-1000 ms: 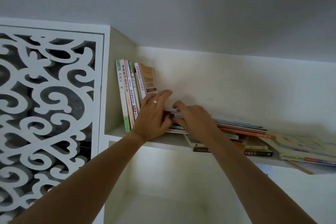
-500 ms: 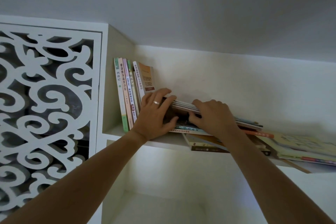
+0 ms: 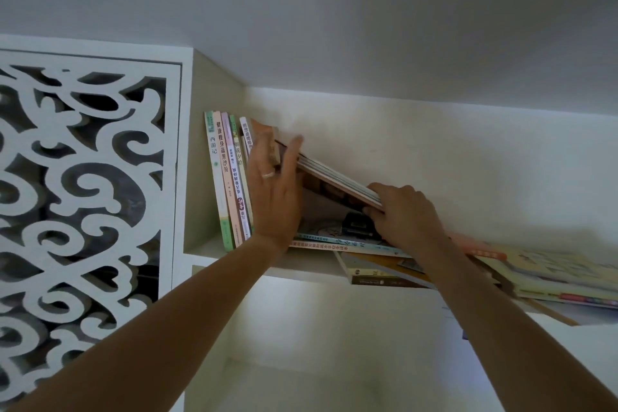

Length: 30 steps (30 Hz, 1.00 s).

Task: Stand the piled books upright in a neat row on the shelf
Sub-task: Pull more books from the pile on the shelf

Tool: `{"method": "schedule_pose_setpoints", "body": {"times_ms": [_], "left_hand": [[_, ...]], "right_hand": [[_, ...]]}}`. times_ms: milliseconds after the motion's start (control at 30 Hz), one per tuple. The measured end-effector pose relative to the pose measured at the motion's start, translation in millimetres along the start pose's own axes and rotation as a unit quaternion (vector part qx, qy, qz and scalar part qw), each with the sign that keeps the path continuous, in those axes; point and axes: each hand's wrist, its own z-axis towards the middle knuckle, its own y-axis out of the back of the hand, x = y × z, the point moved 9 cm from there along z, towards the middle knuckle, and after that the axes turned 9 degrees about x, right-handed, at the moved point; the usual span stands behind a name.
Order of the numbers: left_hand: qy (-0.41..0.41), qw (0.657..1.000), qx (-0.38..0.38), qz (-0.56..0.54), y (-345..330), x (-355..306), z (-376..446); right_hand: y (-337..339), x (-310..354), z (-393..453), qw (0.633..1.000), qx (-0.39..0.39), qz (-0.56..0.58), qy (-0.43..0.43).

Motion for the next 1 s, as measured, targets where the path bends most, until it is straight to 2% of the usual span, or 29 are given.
{"method": "schedule_pose_setpoints", "body": {"times_ms": [67, 133, 167, 233, 300, 400, 467, 533, 600, 700, 767, 900, 1000], "left_hand": [[0.093, 0.995, -0.026, -0.028, 10.8, 0.8, 1.1], [0.145, 0.977, 0.024, -0.157, 6.1, -7.1, 5.4], [0.179, 0.946, 0.091, -0.255, -8.3, -12.0, 6.5], [0.233, 0.855, 0.209, -0.412, -36.8, -25.2, 6.6], [0.255, 0.833, 0.234, -0.432, -40.1, -26.8, 16.2], [0.263, 0.869, 0.222, -0.355, -35.7, -6.8, 32.8], [0.27, 0.898, 0.187, -0.293, -28.0, 10.3, 36.4], [0.259, 0.932, 0.124, -0.22, -8.1, 21.0, 38.2], [0.232, 0.953, 0.111, -0.159, 5.1, 19.4, 39.3], [0.22, 0.965, 0.095, -0.107, 15.5, 15.9, 36.6], [0.182, 0.98, 0.07, -0.048, 15.5, 14.1, 35.5], [0.118, 0.977, 0.153, -0.089, -4.5, 14.2, 36.6], [0.074, 0.99, 0.12, -0.022, -0.6, 13.8, 38.9]], "right_hand": [[4.0, 11.3, 3.8, 0.999, -0.047, 0.013, -0.022], [7.0, 25.1, 8.5, 0.995, -0.083, 0.048, -0.042], [8.0, 33.8, 11.3, 0.991, -0.097, 0.074, -0.05], [8.8, 54.1, 15.5, 0.983, -0.123, 0.121, -0.06], [8.6, 71.3, 18.5, 0.973, -0.14, 0.167, -0.075], [3.4, 84.6, 25.3, 0.951, -0.146, 0.257, -0.089], [-3.6, 97.8, 32.7, 0.952, -0.114, 0.281, -0.051], [-21.9, 116.3, 41.9, 0.947, -0.013, 0.321, 0.012], [-38.6, 127.7, 44.4, 0.938, 0.082, 0.333, 0.056], [-50.9, 130.2, 44.9, 0.948, 0.133, 0.273, 0.098], [-61.7, 130.9, 42.9, 0.944, 0.172, 0.253, 0.12], [-69.8, 126.9, 30.5, 0.927, 0.279, 0.234, 0.092], [-53.6, 100.2, 12.5, 0.934, 0.338, 0.088, 0.079]]}}
